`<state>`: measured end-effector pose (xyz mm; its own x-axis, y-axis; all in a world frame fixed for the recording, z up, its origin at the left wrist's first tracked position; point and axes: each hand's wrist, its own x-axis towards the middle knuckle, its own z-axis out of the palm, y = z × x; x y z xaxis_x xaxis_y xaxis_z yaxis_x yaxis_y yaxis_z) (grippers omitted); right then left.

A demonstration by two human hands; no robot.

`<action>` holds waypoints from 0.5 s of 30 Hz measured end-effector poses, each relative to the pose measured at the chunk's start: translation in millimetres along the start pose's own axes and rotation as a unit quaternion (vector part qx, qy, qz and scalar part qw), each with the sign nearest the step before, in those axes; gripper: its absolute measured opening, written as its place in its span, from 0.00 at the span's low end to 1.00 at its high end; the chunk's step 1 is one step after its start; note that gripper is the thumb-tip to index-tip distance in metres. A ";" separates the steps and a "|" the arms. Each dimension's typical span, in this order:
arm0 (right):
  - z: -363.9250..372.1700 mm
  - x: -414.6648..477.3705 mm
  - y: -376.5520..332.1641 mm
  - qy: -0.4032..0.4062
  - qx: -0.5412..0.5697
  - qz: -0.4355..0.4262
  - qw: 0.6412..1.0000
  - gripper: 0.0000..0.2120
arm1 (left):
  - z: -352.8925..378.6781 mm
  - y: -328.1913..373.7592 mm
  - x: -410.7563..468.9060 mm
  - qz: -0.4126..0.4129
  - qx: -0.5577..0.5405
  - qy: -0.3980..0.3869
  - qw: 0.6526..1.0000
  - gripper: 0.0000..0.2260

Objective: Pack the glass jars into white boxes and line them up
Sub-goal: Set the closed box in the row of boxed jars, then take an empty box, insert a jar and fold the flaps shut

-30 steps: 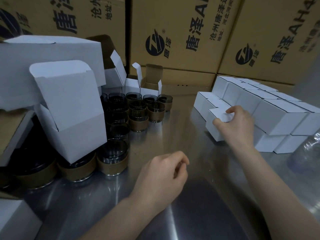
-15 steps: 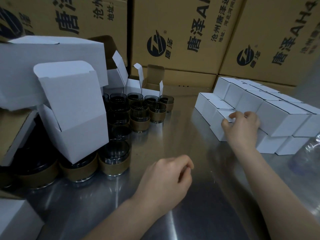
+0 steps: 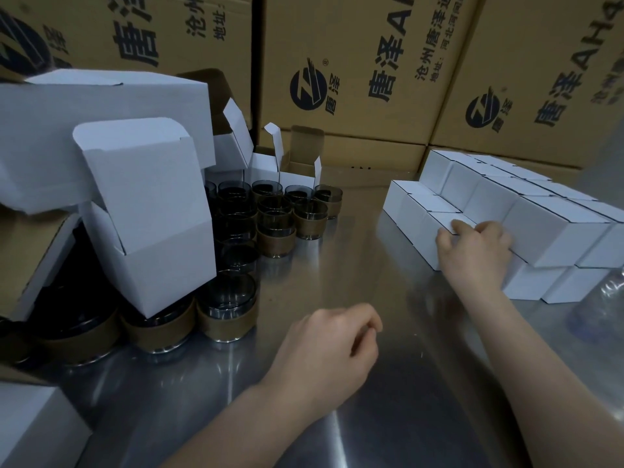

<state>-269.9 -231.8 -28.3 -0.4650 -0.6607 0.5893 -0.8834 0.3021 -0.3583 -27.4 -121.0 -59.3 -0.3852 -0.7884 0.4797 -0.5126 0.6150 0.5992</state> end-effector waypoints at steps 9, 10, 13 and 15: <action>-24.2 -22.5 -41.2 -0.028 0.154 -0.067 0.985 0.18 | -0.5 -8.9 5.4 -0.040 -0.049 0.011 0.998 0.06; -30.3 -30.0 -51.6 -0.044 0.208 -0.085 0.973 0.17 | -0.8 -9.4 5.5 -0.046 -0.057 0.008 0.997 0.06; -53.1 -61.0 -86.6 -0.098 0.357 -0.151 0.917 0.14 | -1.9 -9.6 6.7 -0.062 -0.068 0.002 0.996 0.04; -68.7 -82.6 -109.5 -0.153 0.424 -0.180 0.874 0.17 | -3.8 -8.7 7.8 -0.076 -0.072 0.006 0.995 0.04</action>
<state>-138.8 -163.1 12.0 -0.0137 -0.8006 0.5991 -0.5483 -0.4950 -0.6740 -23.0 -132.5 -58.3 -0.3030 -0.8722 0.3840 -0.4492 0.4861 0.7497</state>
